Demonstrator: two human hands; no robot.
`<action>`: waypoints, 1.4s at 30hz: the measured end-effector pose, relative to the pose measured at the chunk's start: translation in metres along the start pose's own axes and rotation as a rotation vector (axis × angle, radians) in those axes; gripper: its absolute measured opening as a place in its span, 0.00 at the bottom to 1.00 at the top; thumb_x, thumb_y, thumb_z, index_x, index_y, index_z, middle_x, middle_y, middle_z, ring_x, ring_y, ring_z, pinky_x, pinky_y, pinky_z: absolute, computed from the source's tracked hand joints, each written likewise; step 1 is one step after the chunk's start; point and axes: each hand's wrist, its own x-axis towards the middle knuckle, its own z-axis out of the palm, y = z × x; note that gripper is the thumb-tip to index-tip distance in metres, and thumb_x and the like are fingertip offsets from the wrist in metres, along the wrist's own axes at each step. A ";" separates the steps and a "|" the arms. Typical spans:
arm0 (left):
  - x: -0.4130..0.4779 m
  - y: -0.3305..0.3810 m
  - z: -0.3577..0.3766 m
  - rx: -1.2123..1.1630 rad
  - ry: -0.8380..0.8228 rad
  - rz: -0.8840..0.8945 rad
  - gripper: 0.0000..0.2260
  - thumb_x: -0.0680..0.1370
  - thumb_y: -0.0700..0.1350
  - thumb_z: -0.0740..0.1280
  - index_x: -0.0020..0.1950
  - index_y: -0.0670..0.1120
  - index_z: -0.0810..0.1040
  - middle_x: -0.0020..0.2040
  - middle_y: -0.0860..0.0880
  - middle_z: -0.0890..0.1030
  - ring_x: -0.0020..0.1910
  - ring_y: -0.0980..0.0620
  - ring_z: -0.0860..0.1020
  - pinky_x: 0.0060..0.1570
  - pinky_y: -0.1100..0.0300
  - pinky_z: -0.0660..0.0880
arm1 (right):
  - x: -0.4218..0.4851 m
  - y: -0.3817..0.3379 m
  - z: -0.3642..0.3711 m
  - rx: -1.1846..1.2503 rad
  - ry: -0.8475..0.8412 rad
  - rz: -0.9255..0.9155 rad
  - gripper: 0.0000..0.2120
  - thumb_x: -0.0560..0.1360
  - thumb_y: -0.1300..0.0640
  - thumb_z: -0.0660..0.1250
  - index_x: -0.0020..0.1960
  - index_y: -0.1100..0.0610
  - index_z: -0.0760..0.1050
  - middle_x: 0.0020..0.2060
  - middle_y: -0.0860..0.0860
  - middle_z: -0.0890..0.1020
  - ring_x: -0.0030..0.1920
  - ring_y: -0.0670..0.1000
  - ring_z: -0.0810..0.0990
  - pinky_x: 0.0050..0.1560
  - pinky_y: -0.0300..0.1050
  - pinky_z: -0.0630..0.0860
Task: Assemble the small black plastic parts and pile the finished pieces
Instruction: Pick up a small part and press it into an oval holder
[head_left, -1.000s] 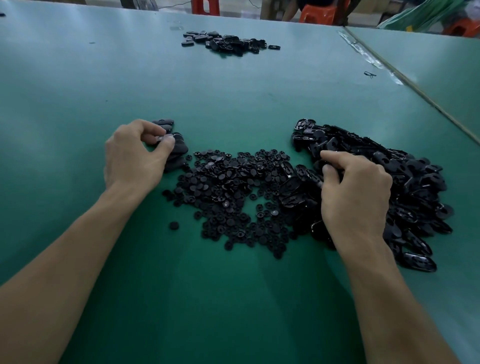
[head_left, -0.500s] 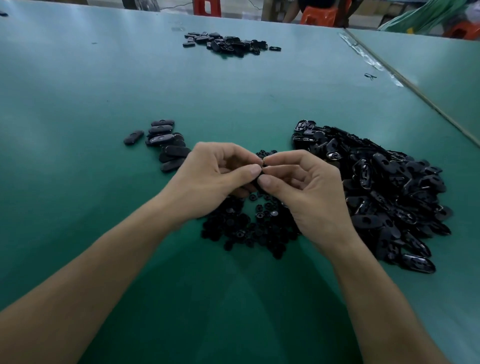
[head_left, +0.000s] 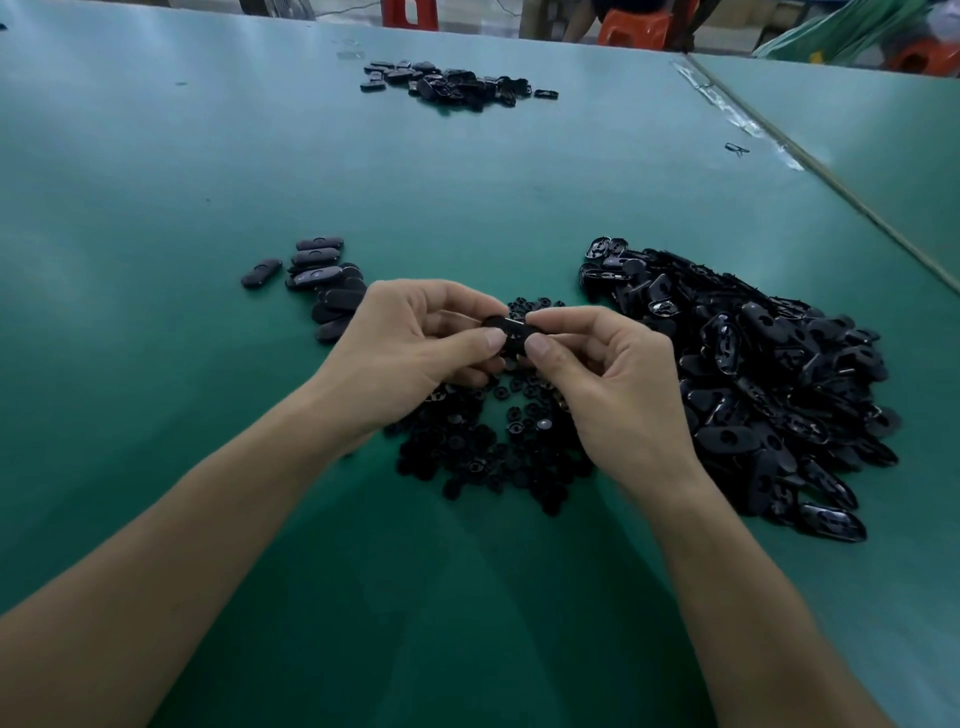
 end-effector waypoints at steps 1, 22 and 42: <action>0.000 0.000 0.000 0.001 0.006 0.005 0.05 0.76 0.35 0.72 0.50 0.43 0.83 0.39 0.44 0.86 0.37 0.52 0.85 0.38 0.63 0.80 | 0.000 0.001 0.001 -0.009 0.011 0.000 0.08 0.77 0.61 0.72 0.49 0.48 0.82 0.38 0.49 0.86 0.39 0.50 0.85 0.33 0.39 0.79; 0.008 -0.010 -0.006 0.031 0.327 0.109 0.07 0.75 0.34 0.73 0.45 0.46 0.82 0.35 0.48 0.85 0.37 0.50 0.85 0.41 0.60 0.82 | -0.012 0.001 0.022 -0.851 -0.193 -0.174 0.08 0.78 0.48 0.70 0.54 0.50 0.83 0.47 0.48 0.81 0.53 0.51 0.74 0.55 0.45 0.72; 0.008 -0.013 -0.005 0.001 0.326 0.113 0.07 0.75 0.33 0.72 0.45 0.45 0.82 0.33 0.49 0.84 0.37 0.50 0.85 0.40 0.61 0.82 | -0.017 0.000 0.026 -0.879 -0.189 -0.162 0.11 0.78 0.43 0.69 0.55 0.48 0.82 0.47 0.47 0.79 0.53 0.50 0.74 0.51 0.44 0.69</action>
